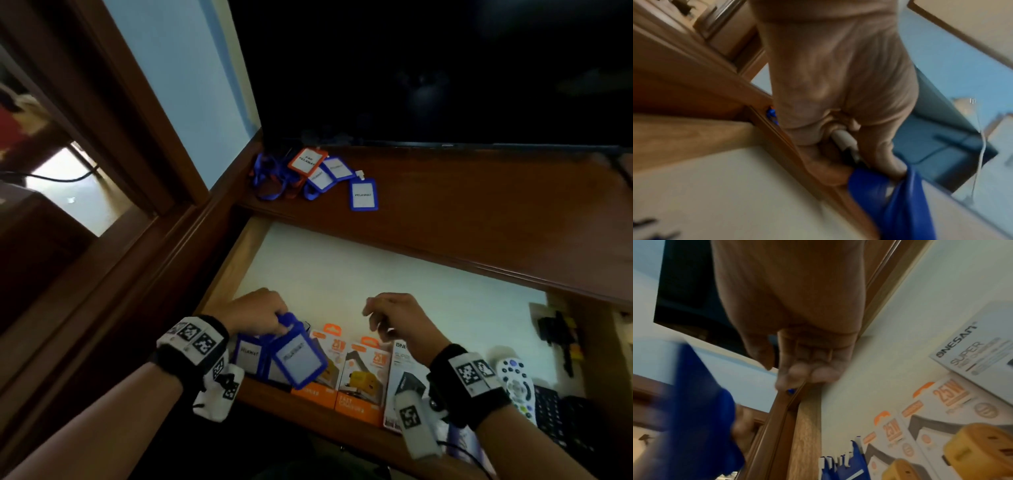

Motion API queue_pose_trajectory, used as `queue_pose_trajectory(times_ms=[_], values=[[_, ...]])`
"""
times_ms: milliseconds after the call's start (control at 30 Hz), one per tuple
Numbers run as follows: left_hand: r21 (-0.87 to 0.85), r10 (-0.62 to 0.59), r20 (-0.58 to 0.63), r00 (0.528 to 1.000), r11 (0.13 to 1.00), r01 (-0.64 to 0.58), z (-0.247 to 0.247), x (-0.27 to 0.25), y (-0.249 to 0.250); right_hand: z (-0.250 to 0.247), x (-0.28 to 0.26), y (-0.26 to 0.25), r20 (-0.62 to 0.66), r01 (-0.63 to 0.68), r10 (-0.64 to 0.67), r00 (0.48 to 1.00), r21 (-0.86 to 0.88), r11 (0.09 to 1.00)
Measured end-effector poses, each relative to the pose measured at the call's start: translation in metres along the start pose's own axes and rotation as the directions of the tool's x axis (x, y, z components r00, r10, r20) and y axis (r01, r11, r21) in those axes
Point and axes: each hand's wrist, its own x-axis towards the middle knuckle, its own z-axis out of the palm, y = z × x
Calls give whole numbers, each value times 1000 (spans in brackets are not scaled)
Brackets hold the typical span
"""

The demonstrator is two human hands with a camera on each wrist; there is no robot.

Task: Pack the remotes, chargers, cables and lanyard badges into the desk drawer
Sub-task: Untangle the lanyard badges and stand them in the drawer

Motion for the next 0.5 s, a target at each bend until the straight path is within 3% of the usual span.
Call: queue_pose_trajectory(times_ms=[100,267,500], values=[[215,-24,85,996,977,5,8,15,-7,-9,22,-8,-113,-22,19,993,-19,1000],[413,53,216,975,900,-141,11,50,-9,-8,76,-32,-315,-9,-13,949,-67,998],[448,194,329,924,830,-333,0,93,-19,-3,161,-77,-431,24,-215,876,-407,913]])
